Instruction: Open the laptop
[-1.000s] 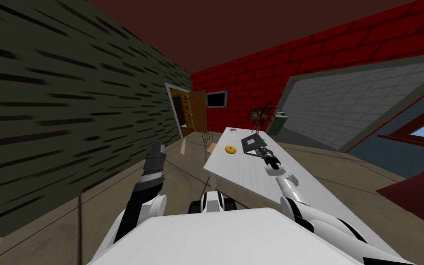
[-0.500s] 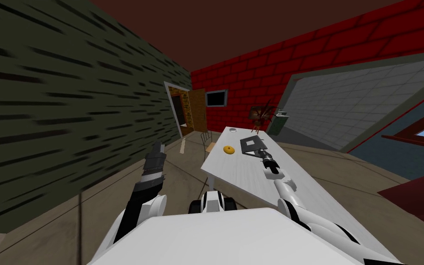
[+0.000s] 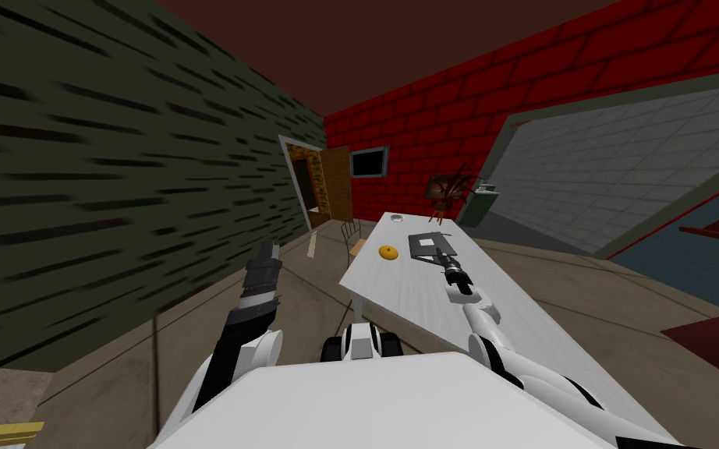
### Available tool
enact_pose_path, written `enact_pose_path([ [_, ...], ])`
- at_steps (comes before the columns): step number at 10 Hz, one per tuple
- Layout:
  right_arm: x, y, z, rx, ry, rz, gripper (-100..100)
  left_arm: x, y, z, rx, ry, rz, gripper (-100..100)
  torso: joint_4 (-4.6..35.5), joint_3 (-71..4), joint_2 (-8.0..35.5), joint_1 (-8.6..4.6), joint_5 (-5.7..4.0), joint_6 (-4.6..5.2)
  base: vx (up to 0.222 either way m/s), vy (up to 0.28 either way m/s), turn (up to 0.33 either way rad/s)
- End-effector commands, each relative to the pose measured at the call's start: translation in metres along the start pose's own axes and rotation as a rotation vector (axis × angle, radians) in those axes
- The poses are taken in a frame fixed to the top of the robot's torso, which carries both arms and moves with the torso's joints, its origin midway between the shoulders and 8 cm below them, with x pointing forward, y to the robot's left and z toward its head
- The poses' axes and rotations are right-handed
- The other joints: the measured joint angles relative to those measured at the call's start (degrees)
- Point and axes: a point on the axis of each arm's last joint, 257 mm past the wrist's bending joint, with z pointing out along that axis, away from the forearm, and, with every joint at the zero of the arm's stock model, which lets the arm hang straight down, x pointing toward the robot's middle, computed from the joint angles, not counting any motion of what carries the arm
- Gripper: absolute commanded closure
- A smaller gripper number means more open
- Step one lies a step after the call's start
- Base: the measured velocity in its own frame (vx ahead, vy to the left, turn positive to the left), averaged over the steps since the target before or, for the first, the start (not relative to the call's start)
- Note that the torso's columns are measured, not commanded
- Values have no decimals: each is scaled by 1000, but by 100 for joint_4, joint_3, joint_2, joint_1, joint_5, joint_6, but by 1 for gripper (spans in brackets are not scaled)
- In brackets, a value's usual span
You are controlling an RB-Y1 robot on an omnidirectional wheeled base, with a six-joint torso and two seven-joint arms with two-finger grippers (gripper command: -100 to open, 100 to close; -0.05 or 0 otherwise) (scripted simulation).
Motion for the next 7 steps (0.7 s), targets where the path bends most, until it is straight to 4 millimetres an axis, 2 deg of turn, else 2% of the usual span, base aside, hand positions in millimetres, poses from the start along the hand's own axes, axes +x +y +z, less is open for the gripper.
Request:
enact_pose_path([
  [1, -13, 6, 13, 8, -3, -2, -100, 0, 0, 0, 0, 0, 0, 0, 0, -2, -3, -15, -3, 1, -59, 16, 29],
  [4, -35, 16, 32, 18, -12, -6, -100, 0, 0, 0, 0, 0, 0, 0, 8, -3, -1, -2, 10, -1, -72, 18, 31],
  [7, -33, 13, 32, 21, -8, -5, -100, 0, 0, 0, 0, 0, 0, 0, 1, -13, -20, -12, 4, 3, -19, 5, -1],
])
